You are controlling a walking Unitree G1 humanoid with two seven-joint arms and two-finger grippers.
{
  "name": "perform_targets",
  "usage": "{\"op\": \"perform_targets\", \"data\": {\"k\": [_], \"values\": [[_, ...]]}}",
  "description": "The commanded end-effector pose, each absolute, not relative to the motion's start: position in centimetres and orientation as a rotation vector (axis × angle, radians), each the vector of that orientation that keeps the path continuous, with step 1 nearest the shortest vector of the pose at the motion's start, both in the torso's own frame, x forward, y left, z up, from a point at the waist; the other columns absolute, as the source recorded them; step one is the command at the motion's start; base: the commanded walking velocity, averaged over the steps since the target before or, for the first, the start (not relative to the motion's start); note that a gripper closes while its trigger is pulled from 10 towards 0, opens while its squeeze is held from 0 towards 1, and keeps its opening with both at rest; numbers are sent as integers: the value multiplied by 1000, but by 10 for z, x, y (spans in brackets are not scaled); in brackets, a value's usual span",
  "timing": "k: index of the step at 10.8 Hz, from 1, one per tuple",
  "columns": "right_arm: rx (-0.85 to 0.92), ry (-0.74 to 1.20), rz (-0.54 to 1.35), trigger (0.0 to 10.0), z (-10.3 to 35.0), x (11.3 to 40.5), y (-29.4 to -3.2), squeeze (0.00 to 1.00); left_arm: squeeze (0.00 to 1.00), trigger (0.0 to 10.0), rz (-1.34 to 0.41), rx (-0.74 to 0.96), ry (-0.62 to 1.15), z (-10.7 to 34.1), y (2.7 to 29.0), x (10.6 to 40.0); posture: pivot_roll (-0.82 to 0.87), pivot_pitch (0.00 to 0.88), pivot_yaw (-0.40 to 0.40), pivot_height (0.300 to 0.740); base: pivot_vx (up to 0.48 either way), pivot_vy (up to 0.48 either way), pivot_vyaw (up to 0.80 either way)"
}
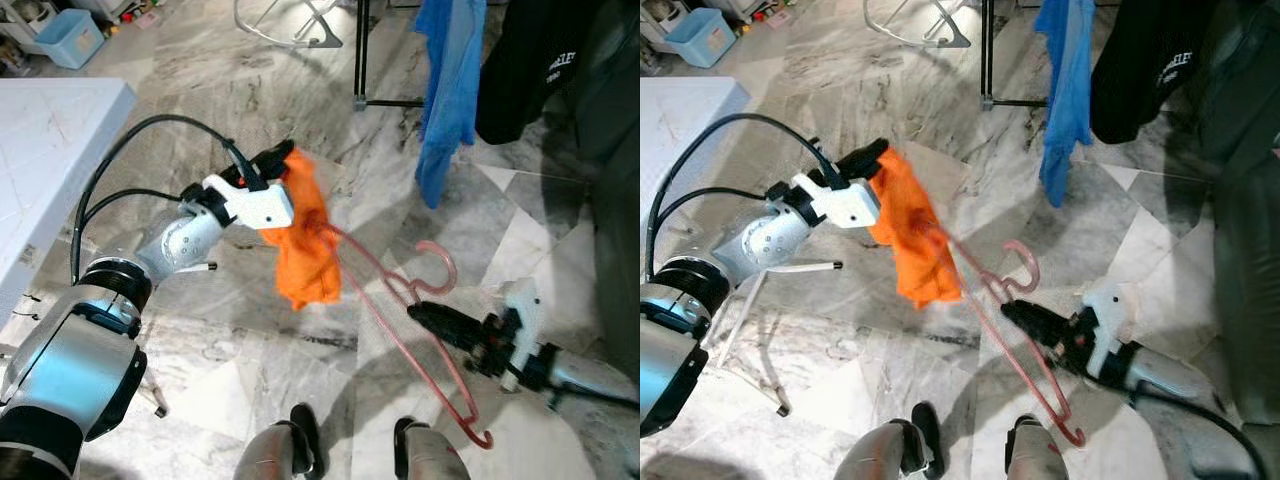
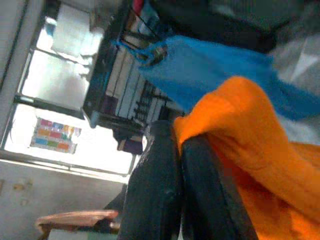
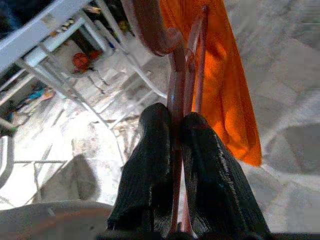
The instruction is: Hang hanger
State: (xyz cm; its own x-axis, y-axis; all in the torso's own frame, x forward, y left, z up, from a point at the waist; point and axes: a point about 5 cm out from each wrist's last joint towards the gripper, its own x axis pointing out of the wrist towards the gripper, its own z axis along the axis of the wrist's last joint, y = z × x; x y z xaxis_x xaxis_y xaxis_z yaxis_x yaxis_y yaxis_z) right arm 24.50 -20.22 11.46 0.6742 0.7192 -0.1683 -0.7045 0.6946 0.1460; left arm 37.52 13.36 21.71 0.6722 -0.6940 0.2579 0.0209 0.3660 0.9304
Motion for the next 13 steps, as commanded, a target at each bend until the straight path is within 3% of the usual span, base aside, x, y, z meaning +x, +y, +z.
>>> {"op": "perform_targets", "data": {"k": [1,5,8,13], "values": [[75,232,797,10000,109,244,-200,0,0,10000,-515,1076,-730,218,138,372,-264,296,190,740,0,0,0],[126,273,797,10000,92,244,-201,0,0,10000,-550,1007,-766,222,132,368,-256,296,193,740,0,0,0],[170,285,882,10000,92,242,-190,0,0,10000,-680,1020,-802,211,111,359,-253,291,187,740,0,0,0],[130,372,920,10000,74,257,-164,0,0,10000,-954,906,-839,190,77,331,-235,288,173,740,0,0,0]]}}
